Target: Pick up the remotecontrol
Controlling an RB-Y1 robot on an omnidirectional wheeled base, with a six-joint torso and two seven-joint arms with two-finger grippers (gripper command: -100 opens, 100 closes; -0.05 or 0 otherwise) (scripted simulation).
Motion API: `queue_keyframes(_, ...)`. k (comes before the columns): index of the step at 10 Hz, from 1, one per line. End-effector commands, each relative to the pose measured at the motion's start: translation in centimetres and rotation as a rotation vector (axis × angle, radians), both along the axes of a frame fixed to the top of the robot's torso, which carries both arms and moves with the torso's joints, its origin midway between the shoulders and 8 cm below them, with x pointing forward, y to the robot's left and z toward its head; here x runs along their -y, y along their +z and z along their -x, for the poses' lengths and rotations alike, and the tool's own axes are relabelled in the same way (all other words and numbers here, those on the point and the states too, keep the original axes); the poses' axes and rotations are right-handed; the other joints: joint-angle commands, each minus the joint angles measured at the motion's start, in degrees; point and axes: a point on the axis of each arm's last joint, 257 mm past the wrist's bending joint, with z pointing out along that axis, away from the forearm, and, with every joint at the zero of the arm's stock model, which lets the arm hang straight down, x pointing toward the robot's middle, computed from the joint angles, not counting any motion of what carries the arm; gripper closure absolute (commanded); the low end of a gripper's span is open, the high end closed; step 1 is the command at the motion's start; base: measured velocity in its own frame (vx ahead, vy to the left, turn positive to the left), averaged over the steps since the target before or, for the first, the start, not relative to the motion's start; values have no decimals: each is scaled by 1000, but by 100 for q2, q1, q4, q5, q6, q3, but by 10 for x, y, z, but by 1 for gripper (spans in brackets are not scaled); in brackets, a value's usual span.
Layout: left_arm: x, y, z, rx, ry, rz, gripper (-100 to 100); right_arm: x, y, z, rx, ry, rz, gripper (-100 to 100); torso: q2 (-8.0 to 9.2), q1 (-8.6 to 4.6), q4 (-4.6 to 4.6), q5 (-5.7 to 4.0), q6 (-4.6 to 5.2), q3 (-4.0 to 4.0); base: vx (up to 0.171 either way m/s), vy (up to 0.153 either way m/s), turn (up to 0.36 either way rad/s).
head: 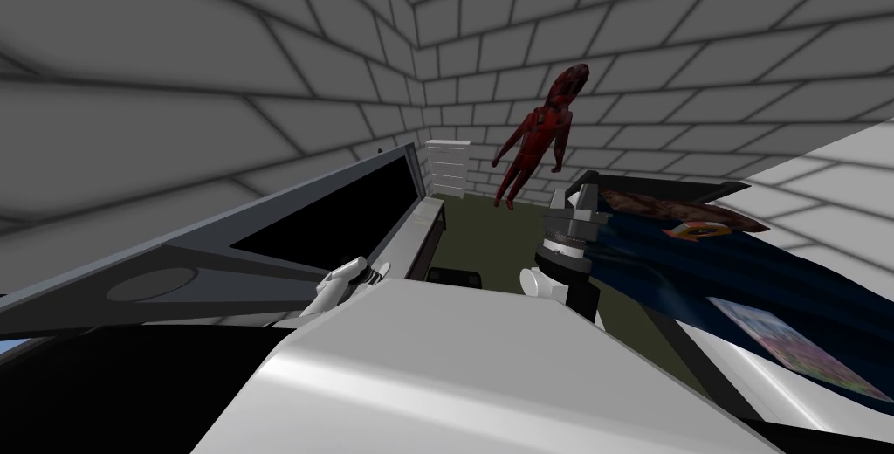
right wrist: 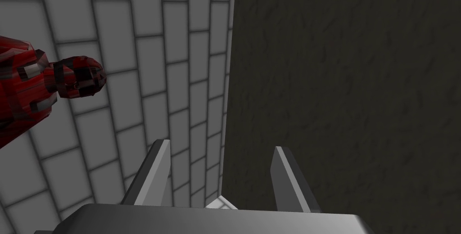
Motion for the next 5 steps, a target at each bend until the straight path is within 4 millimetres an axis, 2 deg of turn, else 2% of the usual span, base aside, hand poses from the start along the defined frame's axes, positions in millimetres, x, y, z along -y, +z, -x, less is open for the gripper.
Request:
queue_keyframes(1,0,0,0,0,0,0,0,0,0,0,0,0,0,0,0,0,0,0,0,0,0,0,0)
queue_keyframes(2,-9,10,-5,2,4,-3,100,0,0,0,0,0,0,0,0,0,0,0,0,0,-29,-34,-29)
queue_keyframes(3,-15,18,-8,2,6,-3,100,0,0,0,0,0,0,0,8,-13,4,-7,3,5,-48,-48,-42)
queue_keyframes(4,-10,15,-6,4,4,-5,100,0,0,0,0,0,0,0,16,-21,4,-8,2,10,-21,-19,-8)
queue_keyframes(5,-10,16,-7,3,4,-3,0,0,0,0,0,0,0,0,12,-14,3,-5,-1,7,0,0,0)
